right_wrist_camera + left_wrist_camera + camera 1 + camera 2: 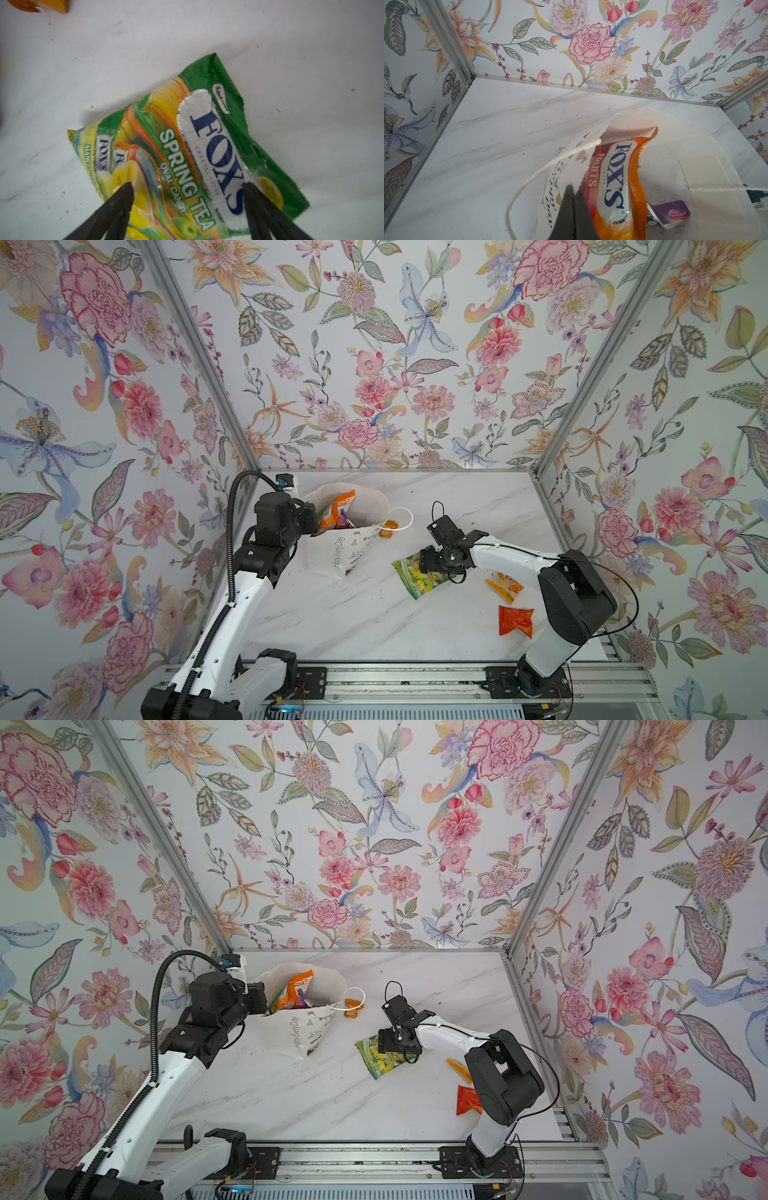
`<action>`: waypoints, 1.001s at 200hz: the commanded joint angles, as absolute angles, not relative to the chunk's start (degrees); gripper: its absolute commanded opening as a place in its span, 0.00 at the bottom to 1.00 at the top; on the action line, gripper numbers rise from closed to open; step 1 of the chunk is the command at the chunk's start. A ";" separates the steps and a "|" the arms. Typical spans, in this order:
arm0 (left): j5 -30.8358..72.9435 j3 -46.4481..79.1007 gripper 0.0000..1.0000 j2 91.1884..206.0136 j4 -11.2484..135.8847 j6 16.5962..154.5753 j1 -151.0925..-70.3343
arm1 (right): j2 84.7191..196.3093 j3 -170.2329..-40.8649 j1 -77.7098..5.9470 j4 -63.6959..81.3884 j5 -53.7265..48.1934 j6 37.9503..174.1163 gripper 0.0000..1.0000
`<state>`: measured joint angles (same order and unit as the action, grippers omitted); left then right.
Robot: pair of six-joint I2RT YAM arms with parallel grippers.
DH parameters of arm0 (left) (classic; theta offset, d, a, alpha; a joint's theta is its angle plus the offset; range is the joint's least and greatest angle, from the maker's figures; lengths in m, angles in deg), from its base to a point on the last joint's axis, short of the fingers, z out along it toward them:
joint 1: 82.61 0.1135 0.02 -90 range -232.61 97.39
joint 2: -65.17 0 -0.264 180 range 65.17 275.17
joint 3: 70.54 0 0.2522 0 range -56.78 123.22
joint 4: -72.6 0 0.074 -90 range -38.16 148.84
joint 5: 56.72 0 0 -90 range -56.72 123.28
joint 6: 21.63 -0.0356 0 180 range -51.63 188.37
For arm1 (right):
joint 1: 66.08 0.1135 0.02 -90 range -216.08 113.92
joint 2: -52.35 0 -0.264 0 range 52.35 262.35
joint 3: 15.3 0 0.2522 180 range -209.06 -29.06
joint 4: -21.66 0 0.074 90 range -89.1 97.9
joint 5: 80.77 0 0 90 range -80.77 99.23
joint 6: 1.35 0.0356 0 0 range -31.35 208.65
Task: Place the snacks into the paper bag
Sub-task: Move the snack to the center of the table, then pick up the snack at the center of the table.
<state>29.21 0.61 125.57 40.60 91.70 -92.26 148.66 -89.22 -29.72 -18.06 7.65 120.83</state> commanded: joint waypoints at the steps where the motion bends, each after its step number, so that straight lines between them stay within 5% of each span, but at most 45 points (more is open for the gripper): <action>1: 29.76 0.36 0.00 124.70 42.58 91.22 -91.66 | 146.09 -91.44 -29.82 -19.11 7.89 114.73 0.85; 24: 30.11 0.35 0.00 124.52 42.53 91.04 -91.71 | 147.97 -94.99 -32.04 -23.20 12.25 105.82 0.85; 57: 30.12 0.34 0.00 124.37 42.40 91.13 -91.66 | 150.15 -97.92 -38.89 -24.63 4.65 101.94 0.84; 133: 30.16 0.61 0.00 124.96 41.96 91.22 -91.66 | 154.85 -96.88 -39.05 -26.51 1.54 94.02 0.84; 200: 30.45 0.44 0.00 124.85 41.96 91.17 -91.58 | 160.49 -94.87 -38.22 -26.56 -2.52 95.63 0.69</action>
<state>29.25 0.61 125.57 40.57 91.70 -92.26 158.59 -97.31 -38.69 -24.27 -0.26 95.13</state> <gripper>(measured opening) 0.042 0.721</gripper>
